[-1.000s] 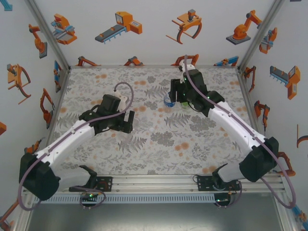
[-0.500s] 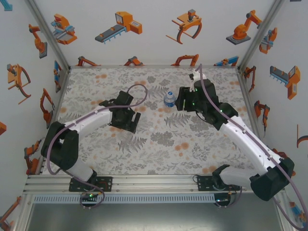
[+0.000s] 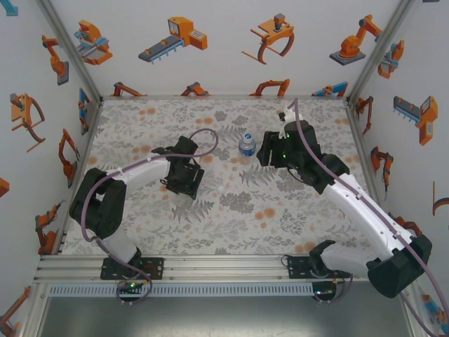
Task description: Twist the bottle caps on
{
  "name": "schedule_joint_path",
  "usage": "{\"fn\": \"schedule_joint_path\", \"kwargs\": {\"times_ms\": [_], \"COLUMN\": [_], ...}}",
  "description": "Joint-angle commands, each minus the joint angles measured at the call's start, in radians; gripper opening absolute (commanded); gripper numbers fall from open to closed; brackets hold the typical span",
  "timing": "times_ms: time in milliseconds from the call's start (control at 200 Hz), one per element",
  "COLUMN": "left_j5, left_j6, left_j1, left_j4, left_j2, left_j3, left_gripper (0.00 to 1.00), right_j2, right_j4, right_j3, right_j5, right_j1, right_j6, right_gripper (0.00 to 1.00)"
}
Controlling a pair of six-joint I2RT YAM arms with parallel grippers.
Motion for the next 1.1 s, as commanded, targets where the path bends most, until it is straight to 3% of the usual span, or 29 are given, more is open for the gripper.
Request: {"fn": "schedule_joint_path", "kwargs": {"times_ms": [0,270,436,726,916,1096], "left_j5": [0.017,0.003,0.037,0.28,0.449,0.503], "left_j6": [-0.01,0.0,0.011,0.016,0.029,0.013], "left_j1": [0.003,-0.009,-0.015,-0.027,-0.055,-0.089], "left_j4": [0.003,0.03,0.062,0.179,0.302,0.388], "left_j2": [0.007,-0.057,-0.144,-0.292,-0.366,-0.387], "left_j3": [-0.008,-0.029,-0.042,-0.06,-0.081,-0.08], "left_gripper": [0.51,0.36,0.32,0.31,0.31,0.31], "right_j2": [-0.015,0.004,0.036,0.096,0.147,0.193], "right_j4": [-0.001,0.013,0.058,0.232,0.32,0.43], "right_j3": [-0.011,0.002,0.001,-0.031,-0.04,-0.062], "right_j5": [-0.009,-0.001,-0.054,-0.173,-0.23,-0.299], "right_j1": [-0.002,0.042,0.076,0.119,0.124,0.125], "right_j6": [0.029,0.032,0.081,0.24,0.35,0.454], "right_gripper": [0.57,0.56,0.57,0.57,0.64,0.68]}}
